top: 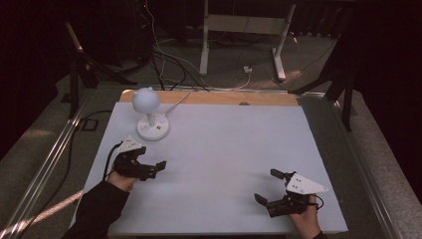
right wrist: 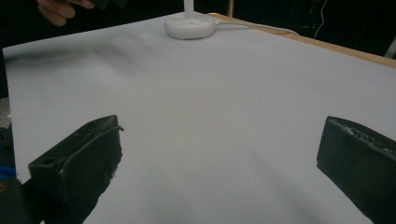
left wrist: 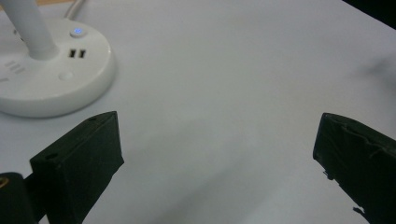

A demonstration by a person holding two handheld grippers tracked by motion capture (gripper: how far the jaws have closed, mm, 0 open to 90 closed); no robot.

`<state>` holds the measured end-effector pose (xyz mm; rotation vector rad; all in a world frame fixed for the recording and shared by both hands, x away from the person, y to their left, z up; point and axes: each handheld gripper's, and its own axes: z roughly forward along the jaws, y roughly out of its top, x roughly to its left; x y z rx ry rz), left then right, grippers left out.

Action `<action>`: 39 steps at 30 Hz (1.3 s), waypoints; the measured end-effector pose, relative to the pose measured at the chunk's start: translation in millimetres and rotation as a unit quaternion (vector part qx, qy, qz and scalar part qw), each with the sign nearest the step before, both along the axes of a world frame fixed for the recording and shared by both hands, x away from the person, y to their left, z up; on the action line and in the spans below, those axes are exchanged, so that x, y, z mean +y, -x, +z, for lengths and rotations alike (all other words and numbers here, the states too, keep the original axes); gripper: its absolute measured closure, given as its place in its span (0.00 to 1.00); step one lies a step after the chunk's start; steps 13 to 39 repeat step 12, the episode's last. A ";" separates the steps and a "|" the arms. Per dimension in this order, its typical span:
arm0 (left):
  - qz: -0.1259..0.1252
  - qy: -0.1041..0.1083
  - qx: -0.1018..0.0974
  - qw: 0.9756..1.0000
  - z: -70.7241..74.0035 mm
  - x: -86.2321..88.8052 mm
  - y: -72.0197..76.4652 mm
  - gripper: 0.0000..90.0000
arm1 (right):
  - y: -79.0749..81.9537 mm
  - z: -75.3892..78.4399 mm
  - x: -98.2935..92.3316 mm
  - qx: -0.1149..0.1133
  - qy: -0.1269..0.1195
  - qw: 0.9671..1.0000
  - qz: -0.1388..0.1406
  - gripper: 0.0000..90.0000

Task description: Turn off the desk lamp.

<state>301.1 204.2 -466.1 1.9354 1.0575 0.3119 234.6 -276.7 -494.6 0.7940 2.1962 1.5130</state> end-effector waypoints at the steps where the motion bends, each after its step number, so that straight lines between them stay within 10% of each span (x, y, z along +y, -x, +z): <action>1: -0.004 0.004 -0.001 1.000 -2.0 -0.5 3.7 0.02 | 0.0 0.0 0.0 0.001 0.000 1.000 0.000 0.00; 12: -0.042 -0.005 -0.006 0.999 -31.3 -11.4 39.5 0.02 | 0.5 -0.6 0.5 0.002 0.002 1.000 0.001 0.00; 39: -0.042 -0.005 -0.006 0.999 -31.3 -11.4 39.5 0.02 | 0.5 -0.6 0.5 0.002 0.002 1.000 0.001 0.00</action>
